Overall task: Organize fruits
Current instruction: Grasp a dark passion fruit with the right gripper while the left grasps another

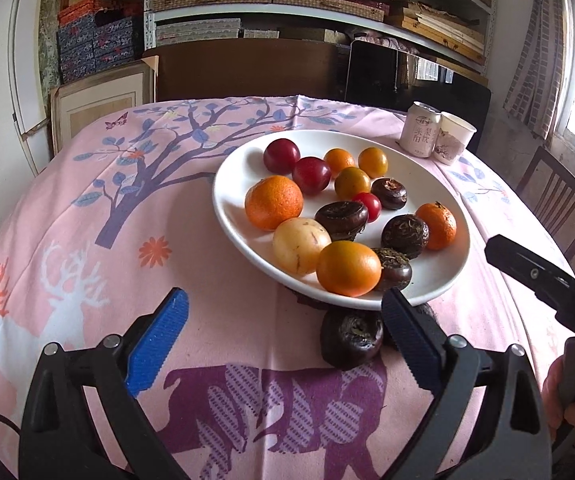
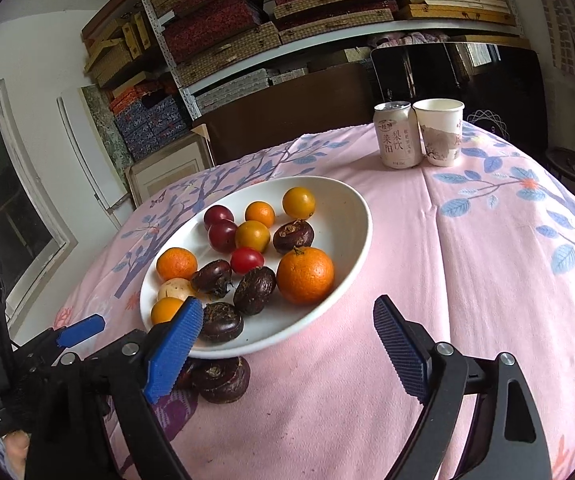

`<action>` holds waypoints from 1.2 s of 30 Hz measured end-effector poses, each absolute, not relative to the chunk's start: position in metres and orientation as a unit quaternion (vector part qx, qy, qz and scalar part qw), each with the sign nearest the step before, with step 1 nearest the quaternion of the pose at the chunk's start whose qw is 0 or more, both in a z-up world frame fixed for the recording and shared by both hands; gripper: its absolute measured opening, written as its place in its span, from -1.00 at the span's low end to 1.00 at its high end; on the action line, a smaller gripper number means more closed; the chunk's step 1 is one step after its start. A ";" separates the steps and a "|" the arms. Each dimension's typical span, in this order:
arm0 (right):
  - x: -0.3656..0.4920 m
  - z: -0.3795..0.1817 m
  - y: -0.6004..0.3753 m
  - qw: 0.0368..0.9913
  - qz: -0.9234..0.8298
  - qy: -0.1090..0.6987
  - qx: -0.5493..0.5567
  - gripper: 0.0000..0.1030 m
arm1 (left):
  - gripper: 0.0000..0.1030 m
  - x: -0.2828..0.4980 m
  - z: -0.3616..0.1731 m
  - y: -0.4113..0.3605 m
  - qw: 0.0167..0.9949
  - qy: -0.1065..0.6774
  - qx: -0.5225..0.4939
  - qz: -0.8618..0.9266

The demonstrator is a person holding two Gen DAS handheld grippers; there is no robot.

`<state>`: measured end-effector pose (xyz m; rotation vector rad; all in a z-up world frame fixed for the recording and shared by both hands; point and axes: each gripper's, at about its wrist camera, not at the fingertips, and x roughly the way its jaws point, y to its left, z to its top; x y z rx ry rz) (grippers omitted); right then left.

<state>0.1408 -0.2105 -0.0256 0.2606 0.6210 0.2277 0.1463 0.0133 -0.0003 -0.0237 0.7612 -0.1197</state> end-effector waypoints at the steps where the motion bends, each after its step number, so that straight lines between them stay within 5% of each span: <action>1: 0.137 -0.027 -0.210 0.937 0.112 0.307 0.127 0.72 | 0.85 0.144 -0.001 0.016 0.926 0.374 -0.017 -0.057; 30: 0.136 -0.060 -0.145 0.901 0.154 0.404 0.024 0.70 | 0.87 0.111 -0.035 0.013 0.895 0.444 0.027 -0.021; 33: 0.145 -0.060 -0.143 0.900 0.150 0.408 0.027 0.53 | 0.86 0.114 -0.038 0.013 0.891 0.452 0.025 -0.022; 36: 0.148 -0.061 -0.139 0.897 0.167 0.407 0.030 -0.03 | 0.87 0.115 -0.040 0.011 0.889 0.456 0.029 -0.024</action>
